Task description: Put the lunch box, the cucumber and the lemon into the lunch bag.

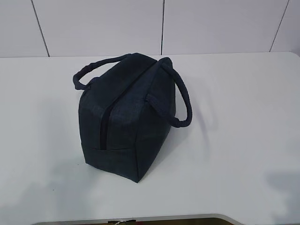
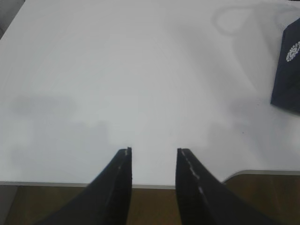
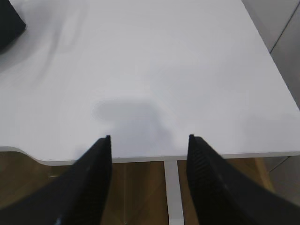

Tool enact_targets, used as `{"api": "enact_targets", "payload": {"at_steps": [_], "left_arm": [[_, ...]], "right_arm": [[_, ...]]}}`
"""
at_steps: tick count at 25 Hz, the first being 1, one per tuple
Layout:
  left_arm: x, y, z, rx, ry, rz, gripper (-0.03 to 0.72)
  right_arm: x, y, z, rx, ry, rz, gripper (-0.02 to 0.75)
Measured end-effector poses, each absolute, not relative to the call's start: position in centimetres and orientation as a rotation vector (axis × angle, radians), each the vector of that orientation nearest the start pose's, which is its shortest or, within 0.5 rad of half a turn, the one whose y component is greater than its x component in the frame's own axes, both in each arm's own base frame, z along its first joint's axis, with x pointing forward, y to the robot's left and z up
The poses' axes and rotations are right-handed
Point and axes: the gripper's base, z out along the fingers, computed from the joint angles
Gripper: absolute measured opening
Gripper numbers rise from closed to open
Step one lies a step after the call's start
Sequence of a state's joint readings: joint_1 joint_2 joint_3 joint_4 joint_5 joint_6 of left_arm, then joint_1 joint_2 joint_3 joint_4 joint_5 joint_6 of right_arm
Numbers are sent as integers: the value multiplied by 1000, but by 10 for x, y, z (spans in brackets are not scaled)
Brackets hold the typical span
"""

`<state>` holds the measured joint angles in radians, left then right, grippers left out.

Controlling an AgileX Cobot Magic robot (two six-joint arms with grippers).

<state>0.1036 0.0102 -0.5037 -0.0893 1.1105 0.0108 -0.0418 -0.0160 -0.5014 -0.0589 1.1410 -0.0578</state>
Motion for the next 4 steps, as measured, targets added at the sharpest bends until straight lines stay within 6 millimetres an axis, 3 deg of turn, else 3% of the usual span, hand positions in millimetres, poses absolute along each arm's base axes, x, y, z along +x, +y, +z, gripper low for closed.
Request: {"api": "enact_targets", "payload": {"at_steps": [4], "left_arm": [[-5, -8, 275, -91, 2096, -39, 225]], "right_arm": [[-11, -4, 271, -11, 2106, -131, 420]]}}
